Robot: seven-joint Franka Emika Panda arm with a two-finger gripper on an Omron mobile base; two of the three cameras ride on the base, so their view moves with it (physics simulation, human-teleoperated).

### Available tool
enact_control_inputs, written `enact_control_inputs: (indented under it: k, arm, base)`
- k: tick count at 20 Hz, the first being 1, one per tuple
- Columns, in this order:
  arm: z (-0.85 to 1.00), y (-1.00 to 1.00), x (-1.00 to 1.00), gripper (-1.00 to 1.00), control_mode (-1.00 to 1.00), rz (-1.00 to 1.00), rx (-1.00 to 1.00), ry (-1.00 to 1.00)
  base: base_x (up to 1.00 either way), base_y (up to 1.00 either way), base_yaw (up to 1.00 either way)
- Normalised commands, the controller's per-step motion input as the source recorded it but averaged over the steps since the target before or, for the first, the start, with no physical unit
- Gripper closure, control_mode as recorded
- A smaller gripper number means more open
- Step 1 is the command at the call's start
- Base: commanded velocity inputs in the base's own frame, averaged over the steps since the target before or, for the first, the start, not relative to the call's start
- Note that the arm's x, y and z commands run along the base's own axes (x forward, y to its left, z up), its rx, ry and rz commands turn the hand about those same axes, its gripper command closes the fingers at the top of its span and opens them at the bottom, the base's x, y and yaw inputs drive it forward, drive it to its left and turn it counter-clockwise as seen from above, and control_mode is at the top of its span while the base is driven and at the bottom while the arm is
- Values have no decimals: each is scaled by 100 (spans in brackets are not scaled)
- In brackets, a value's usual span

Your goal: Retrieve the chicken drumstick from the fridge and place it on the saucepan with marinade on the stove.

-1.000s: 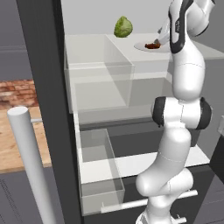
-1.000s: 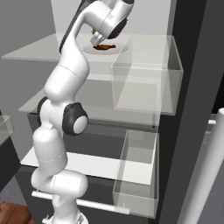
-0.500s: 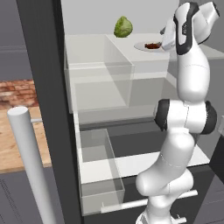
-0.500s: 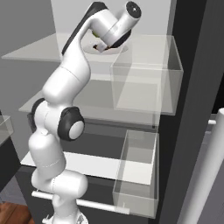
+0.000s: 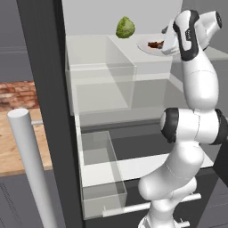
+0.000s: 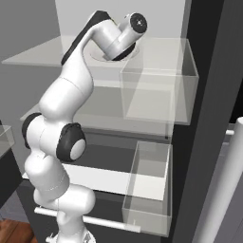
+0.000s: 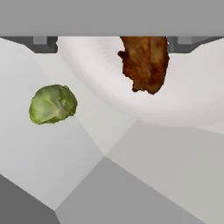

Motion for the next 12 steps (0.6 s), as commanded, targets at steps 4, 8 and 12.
enact_control_inputs:
  k: [4, 8, 12]
  arm:
    - [19, 0, 19, -100, -100, 5, 0, 24]
    - [17, 0, 23, -100, -100, 14, 0, 34]
    - [1, 0, 6, -100, -100, 18, 0, 29]
  base:
    - [0, 0, 0]
    - [0, 0, 0]
    - [0, 0, 0]
